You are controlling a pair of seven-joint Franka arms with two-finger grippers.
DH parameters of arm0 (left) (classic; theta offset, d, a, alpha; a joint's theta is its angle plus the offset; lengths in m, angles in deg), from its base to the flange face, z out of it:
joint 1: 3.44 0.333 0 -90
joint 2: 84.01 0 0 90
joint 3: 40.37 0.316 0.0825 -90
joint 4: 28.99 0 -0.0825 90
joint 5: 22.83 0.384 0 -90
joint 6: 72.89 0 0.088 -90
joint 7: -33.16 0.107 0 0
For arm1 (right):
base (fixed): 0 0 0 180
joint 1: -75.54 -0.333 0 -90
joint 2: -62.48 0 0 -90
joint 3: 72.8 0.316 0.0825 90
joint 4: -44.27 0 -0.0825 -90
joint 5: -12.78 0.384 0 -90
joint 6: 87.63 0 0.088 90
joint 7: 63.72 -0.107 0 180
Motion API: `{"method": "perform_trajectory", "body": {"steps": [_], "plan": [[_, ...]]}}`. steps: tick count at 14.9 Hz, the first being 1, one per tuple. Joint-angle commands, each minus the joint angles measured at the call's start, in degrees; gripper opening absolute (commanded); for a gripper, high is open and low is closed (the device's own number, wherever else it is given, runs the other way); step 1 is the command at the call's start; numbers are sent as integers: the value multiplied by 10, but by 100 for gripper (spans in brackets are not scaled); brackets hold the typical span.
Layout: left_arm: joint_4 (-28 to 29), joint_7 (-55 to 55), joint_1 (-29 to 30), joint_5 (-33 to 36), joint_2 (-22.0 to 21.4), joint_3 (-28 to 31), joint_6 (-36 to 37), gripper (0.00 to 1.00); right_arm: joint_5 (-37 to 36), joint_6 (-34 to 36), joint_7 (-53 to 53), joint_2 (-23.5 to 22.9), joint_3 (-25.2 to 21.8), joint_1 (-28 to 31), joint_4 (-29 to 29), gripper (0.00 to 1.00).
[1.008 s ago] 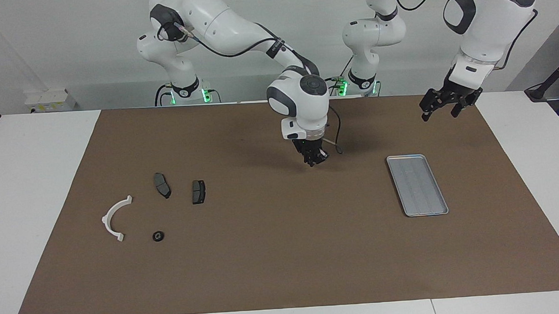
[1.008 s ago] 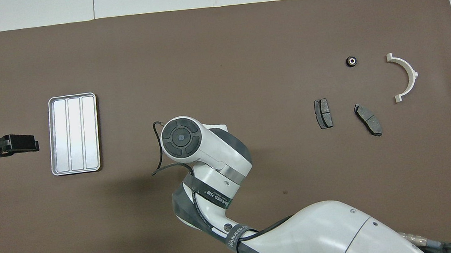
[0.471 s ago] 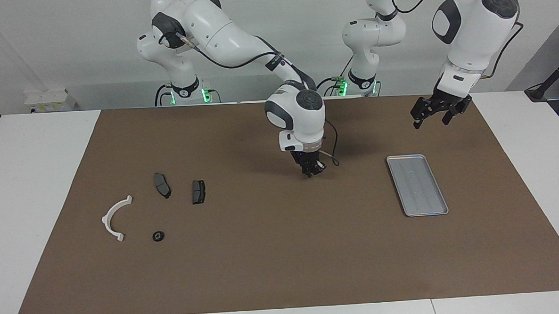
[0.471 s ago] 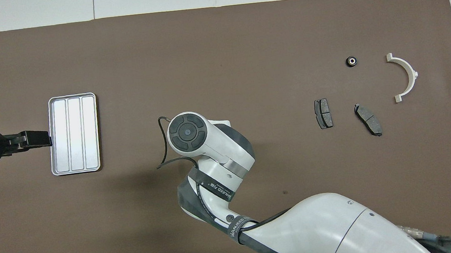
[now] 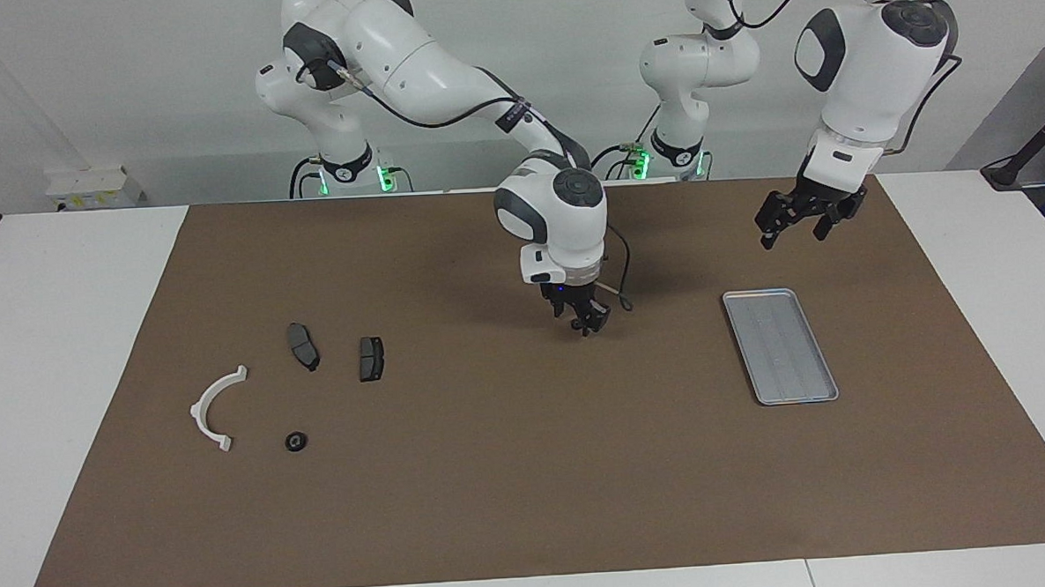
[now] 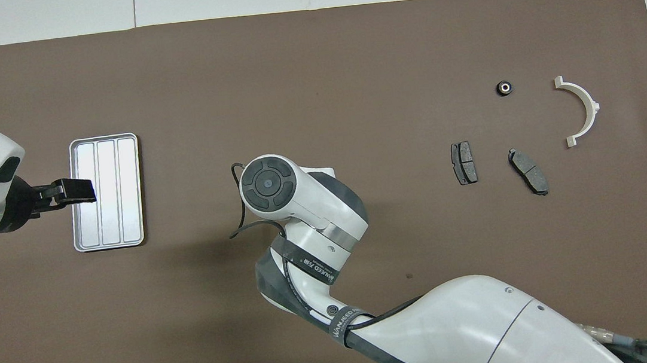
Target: Pick bearing gear from pile to tray
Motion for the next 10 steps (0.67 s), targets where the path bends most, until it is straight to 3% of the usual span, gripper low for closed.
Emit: {"method": "perform_trajectory", "body": {"steps": [1,6,10], "plan": [[7,-72,-51,-2,25,8,-39,99,-19,65,29,26,4,37,26,100],[-5,-182,-115,15,82,5,-90,99,21,164,322,109,10,168,26,100],[-3,-245,-171,38,105,4,-117,98,20,189,541,124,9,257,26,100]]}}
